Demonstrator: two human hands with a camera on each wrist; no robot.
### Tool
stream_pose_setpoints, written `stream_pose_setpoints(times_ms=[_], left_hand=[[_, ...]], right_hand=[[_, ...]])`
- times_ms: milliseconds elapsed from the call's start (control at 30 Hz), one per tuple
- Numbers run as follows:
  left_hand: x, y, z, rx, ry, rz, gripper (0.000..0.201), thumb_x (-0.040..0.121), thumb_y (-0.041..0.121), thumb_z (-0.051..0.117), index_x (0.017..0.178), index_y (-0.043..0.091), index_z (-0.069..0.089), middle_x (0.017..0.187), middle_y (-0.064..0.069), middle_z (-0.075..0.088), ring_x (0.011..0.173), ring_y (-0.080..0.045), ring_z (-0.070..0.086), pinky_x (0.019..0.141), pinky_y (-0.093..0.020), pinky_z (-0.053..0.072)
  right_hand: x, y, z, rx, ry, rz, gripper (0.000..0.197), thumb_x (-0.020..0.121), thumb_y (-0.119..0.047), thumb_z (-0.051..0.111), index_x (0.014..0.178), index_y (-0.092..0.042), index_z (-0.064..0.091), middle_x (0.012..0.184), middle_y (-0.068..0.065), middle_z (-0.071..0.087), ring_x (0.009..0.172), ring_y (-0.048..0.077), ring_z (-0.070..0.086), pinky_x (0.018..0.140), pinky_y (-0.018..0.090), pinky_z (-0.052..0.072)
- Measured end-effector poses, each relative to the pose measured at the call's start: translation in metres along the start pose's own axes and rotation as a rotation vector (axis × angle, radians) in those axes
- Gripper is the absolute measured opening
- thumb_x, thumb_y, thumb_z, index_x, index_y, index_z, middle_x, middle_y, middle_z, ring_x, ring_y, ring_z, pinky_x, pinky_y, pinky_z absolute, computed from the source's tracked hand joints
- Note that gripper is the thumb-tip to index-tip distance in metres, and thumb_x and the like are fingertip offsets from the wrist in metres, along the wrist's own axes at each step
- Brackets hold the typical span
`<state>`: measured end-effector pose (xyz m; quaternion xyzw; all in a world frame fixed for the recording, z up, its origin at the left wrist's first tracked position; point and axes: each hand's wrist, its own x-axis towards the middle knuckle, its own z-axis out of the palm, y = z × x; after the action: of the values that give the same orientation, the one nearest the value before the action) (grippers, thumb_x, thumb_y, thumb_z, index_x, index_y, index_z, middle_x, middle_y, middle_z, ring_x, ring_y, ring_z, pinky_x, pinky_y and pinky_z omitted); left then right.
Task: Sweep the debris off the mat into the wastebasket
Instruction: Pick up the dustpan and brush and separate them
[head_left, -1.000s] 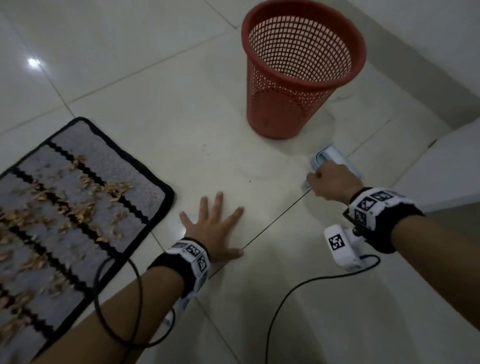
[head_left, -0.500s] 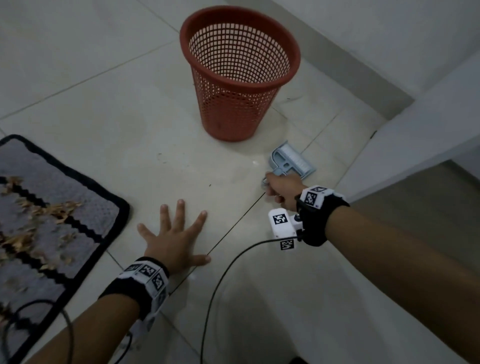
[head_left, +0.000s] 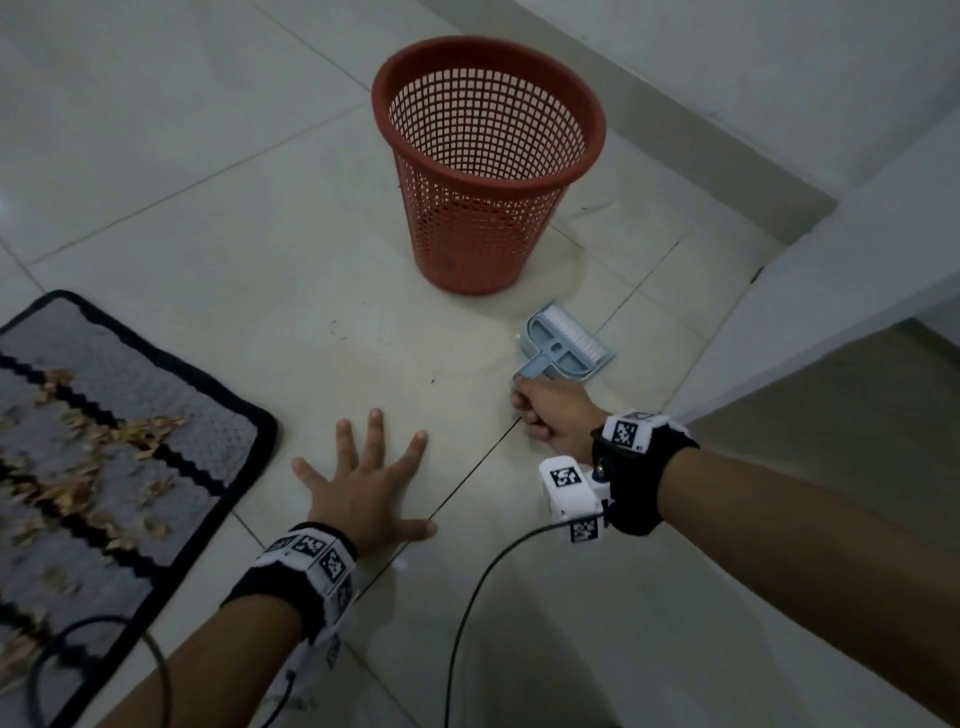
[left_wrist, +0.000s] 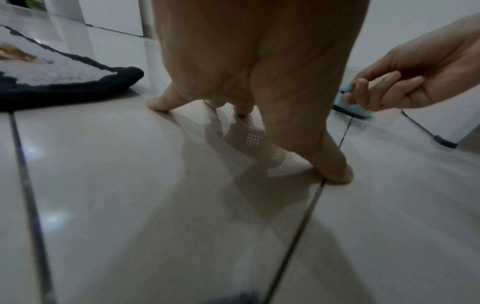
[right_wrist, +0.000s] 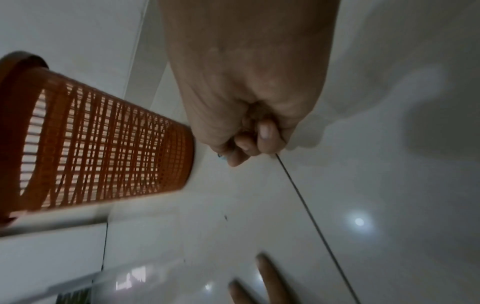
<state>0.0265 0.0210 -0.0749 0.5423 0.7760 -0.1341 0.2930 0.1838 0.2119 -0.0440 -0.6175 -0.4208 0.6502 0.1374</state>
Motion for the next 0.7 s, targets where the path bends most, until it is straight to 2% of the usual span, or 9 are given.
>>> stream_pose_setpoints(times_ms=[133, 200, 300, 367, 433, 467, 533, 600, 700], left_hand=[[-0.005, -0.002, -0.001, -0.055, 0.019, -0.002, 0.11, 0.067, 0.088, 0.05, 0.144, 0.056, -0.021, 0.155, -0.001, -0.039, 0.144, -0.039, -0.029, 0.1, -0.082, 0.004], [-0.006, -0.003, -0.006, -0.15, 0.048, -0.023, 0.094, 0.076, 0.08, 0.05, 0.148, 0.058, -0.005, 0.16, 0.003, -0.03, 0.147, -0.034, -0.024, 0.103, -0.08, 0.003], [-0.005, -0.001, -0.018, -0.485, 0.124, -0.116, 0.064, 0.085, 0.074, 0.045, 0.143, 0.047, 0.039, 0.166, 0.007, 0.004, 0.152, -0.022, -0.002, 0.113, -0.069, 0.0], [-0.006, -0.001, -0.03, -0.901, 0.195, -0.172, 0.069, 0.08, 0.076, 0.05, 0.136, 0.035, 0.051, 0.154, 0.003, 0.039, 0.144, -0.02, 0.029, 0.117, -0.055, 0.018], [-0.01, 0.001, -0.041, -1.323, 0.25, -0.156, 0.065, 0.087, 0.058, 0.062, 0.138, 0.02, 0.05, 0.133, -0.001, 0.059, 0.121, -0.02, 0.055, 0.097, -0.035, 0.044], [-0.012, 0.001, -0.047, -1.477, 0.248, -0.144, 0.058, 0.092, 0.042, 0.066, 0.139, 0.014, 0.048, 0.127, -0.005, 0.063, 0.112, -0.022, 0.062, 0.086, -0.03, 0.05], [-0.018, -0.001, -0.054, -1.727, 0.24, -0.103, 0.048, 0.094, 0.015, 0.065, 0.138, 0.006, 0.046, 0.119, -0.015, 0.067, 0.1, -0.027, 0.068, 0.073, -0.032, 0.057], [-0.024, -0.004, -0.057, -1.859, 0.255, -0.073, 0.043, 0.094, -0.001, 0.061, 0.134, 0.002, 0.046, 0.117, -0.022, 0.066, 0.094, -0.03, 0.07, 0.07, -0.034, 0.06], [-0.032, -0.007, -0.059, -1.877, 0.295, -0.028, 0.039, 0.094, -0.004, 0.058, 0.133, 0.001, 0.05, 0.115, -0.023, 0.067, 0.095, -0.031, 0.07, 0.076, -0.035, 0.061]], right_hand=[[-0.031, 0.019, 0.011, -0.149, -0.098, -0.045, 0.013, 0.093, -0.019, 0.059, 0.082, -0.012, 0.059, 0.066, 0.002, 0.059, 0.045, 0.008, 0.039, 0.037, 0.019, 0.028], [-0.049, 0.025, 0.016, -0.229, -0.137, -0.071, 0.019, 0.095, -0.021, 0.058, 0.079, -0.01, 0.06, 0.059, -0.003, 0.059, 0.043, 0.007, 0.039, 0.039, 0.019, 0.031], [-0.071, 0.032, 0.024, -0.336, -0.188, -0.099, 0.024, 0.096, -0.025, 0.057, 0.08, -0.008, 0.064, 0.061, -0.002, 0.062, 0.044, 0.008, 0.04, 0.042, 0.02, 0.032], [-0.083, 0.037, 0.03, -0.405, -0.232, -0.131, 0.028, 0.097, -0.027, 0.056, 0.076, -0.01, 0.064, 0.071, 0.004, 0.064, 0.044, 0.008, 0.042, 0.042, 0.02, 0.032], [-0.095, 0.041, 0.035, -0.475, -0.296, -0.199, 0.03, 0.097, -0.029, 0.056, 0.072, -0.013, 0.062, 0.072, 0.005, 0.066, 0.041, 0.006, 0.045, 0.041, 0.019, 0.034], [-0.1, 0.043, 0.037, -0.504, -0.329, -0.238, 0.031, 0.097, -0.03, 0.057, 0.071, -0.013, 0.062, 0.071, 0.005, 0.067, 0.042, 0.005, 0.048, 0.041, 0.019, 0.036], [-0.106, 0.044, 0.043, -0.54, -0.384, -0.292, 0.03, 0.096, -0.03, 0.058, 0.074, -0.011, 0.062, 0.072, 0.006, 0.069, 0.05, 0.007, 0.054, 0.044, 0.019, 0.041], [-0.107, 0.044, 0.048, -0.557, -0.417, -0.306, 0.029, 0.096, -0.031, 0.058, 0.08, -0.007, 0.063, 0.074, 0.007, 0.07, 0.058, 0.014, 0.058, 0.051, 0.023, 0.046], [-0.109, 0.039, 0.055, -0.506, -0.465, -0.273, 0.025, 0.096, -0.028, 0.057, 0.082, -0.008, 0.063, 0.077, 0.01, 0.071, 0.066, 0.022, 0.061, 0.059, 0.031, 0.052]])
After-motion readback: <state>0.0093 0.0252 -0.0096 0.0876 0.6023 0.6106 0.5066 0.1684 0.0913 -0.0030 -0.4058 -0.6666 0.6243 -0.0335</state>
